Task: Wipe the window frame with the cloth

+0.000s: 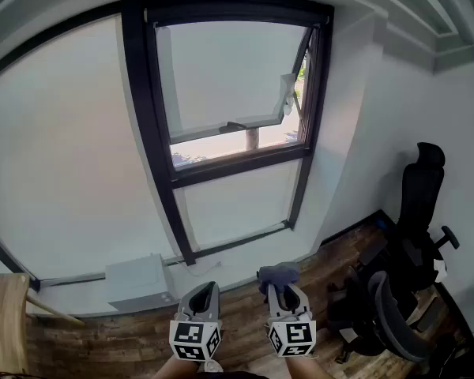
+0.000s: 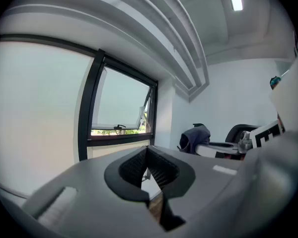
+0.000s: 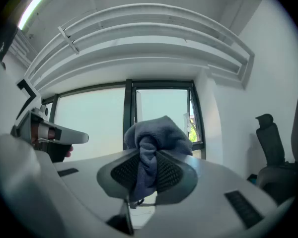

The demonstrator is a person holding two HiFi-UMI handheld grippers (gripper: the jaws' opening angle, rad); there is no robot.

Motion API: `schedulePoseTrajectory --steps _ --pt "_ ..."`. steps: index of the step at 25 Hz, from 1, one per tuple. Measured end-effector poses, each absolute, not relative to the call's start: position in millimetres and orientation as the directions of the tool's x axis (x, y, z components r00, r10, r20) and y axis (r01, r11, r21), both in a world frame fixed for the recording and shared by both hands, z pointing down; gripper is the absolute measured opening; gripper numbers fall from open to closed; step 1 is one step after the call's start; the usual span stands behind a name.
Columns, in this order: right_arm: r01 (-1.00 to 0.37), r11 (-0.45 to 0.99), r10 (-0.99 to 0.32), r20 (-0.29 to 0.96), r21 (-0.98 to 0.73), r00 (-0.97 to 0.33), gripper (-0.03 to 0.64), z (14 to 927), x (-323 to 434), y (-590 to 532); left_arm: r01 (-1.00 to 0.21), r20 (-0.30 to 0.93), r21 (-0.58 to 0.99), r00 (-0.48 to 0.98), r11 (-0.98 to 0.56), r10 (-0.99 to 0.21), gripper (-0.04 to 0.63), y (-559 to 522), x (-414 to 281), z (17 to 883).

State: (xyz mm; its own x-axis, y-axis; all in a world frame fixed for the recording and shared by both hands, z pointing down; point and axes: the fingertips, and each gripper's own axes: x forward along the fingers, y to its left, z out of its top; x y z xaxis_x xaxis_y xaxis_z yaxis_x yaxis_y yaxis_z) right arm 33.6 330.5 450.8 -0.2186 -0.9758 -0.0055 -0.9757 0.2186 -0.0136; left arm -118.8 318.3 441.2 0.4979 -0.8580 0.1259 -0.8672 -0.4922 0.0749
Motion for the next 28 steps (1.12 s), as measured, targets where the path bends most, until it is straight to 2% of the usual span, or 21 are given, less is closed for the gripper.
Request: schedulePoseTrajectory --steps 17,28 --pt "-0.973 0.228 -0.973 -0.047 -0.024 -0.227 0.08 439 -7 302 -0.854 0.112 0.08 0.52 -0.513 -0.847 0.008 289 -150 438" --pt "-0.989 0.147 -0.988 -0.056 -0.012 -0.146 0.081 441 -42 274 -0.814 0.093 0.09 0.58 -0.573 -0.809 0.008 249 -191 444"
